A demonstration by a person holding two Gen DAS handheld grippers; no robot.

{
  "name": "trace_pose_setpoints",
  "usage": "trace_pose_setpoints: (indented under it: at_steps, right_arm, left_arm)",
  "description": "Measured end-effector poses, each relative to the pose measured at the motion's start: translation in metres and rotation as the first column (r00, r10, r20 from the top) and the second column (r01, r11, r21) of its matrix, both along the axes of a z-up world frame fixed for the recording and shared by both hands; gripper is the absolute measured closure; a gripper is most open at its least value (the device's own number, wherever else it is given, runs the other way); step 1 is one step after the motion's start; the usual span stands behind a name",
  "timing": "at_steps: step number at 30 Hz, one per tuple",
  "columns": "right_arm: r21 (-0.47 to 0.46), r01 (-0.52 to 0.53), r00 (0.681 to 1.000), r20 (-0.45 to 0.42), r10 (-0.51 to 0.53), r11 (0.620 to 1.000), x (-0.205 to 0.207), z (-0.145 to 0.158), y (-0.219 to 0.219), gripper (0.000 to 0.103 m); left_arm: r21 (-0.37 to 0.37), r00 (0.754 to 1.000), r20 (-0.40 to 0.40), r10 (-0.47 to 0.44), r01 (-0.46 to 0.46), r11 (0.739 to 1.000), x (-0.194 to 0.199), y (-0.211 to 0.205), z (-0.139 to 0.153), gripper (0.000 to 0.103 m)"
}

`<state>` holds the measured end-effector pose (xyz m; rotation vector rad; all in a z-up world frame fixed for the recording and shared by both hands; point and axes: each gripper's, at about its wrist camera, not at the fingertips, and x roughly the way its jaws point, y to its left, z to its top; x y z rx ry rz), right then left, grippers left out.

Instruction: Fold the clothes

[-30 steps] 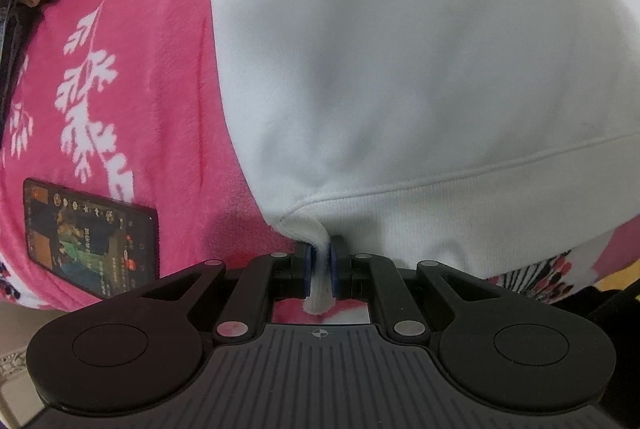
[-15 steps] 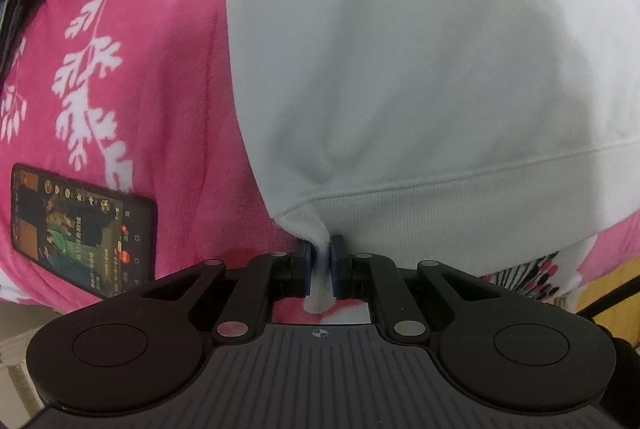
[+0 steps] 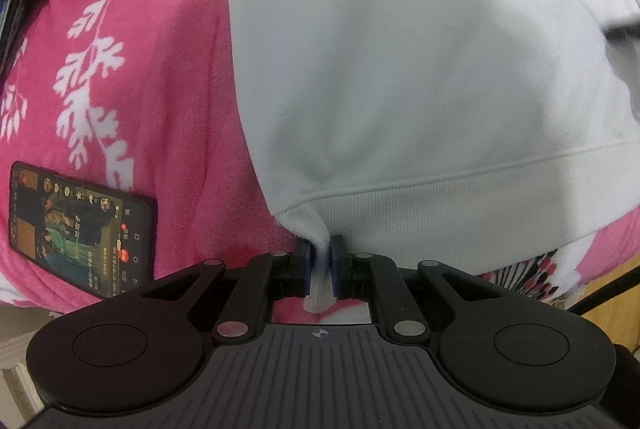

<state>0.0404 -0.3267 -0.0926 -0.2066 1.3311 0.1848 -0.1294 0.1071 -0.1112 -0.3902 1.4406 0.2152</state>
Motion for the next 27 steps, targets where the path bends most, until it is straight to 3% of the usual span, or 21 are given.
trace_pose_setpoints:
  at_steps: [4,10,13,15,17,18,20,23,25,27]
  right_arm:
    - [-0.076,0.047,0.991,-0.121,-0.056,0.996,-0.035,0.008,-0.026,0.096]
    - [0.01,0.043,0.998,-0.039,-0.042,0.999,-0.014,0.031,-0.005,0.095]
    - [0.061,0.014,1.0,-0.021,-0.013,0.998,-0.01,0.026,0.008,0.092]
    - [0.062,0.057,0.997,-0.06,-0.053,0.996,-0.033,0.014,-0.005,0.085]
    - [0.074,0.13,0.99,-0.066,-0.125,0.989,-0.064,0.013,-0.027,0.085]
    - [0.069,0.166,0.984,-0.077,-0.161,0.984,-0.074,0.018,-0.035,0.079]
    - [0.008,0.235,0.964,-0.132,-0.232,0.972,-0.087,0.025,-0.043,0.077]
    - [0.078,0.269,0.96,-0.098,-0.261,0.96,-0.094,0.043,-0.037,0.077]
    - [0.136,0.226,0.974,-0.049,-0.221,0.965,-0.087,0.046,-0.018,0.077]
    - [0.192,0.175,0.984,-0.008,-0.176,0.966,-0.08,0.043,0.003,0.078]
  left_arm:
    - [-0.015,1.0,0.013,0.016,-0.016,1.0,-0.008,0.007,0.0,0.094]
    - [-0.017,1.0,0.02,0.008,-0.007,1.0,-0.016,0.013,0.002,0.094]
    - [-0.019,1.0,0.016,-0.004,0.005,1.0,-0.019,0.016,0.003,0.094]
    - [-0.025,1.0,0.014,-0.01,0.01,1.0,-0.021,0.018,0.003,0.094]
    - [-0.032,1.0,0.02,-0.018,0.019,0.999,-0.024,0.022,0.003,0.094]
    - [-0.035,0.999,0.025,-0.021,0.022,0.999,-0.026,0.023,0.003,0.094]
    - [-0.039,0.999,0.036,-0.034,0.035,0.999,-0.031,0.026,0.003,0.093]
    - [-0.04,0.997,0.05,-0.054,0.056,0.998,-0.036,0.03,0.004,0.093]
    - [-0.034,0.99,0.061,-0.129,0.132,0.991,-0.039,0.032,0.005,0.093]
    - [-0.035,0.989,0.055,-0.137,0.14,0.99,-0.04,0.035,0.006,0.093]
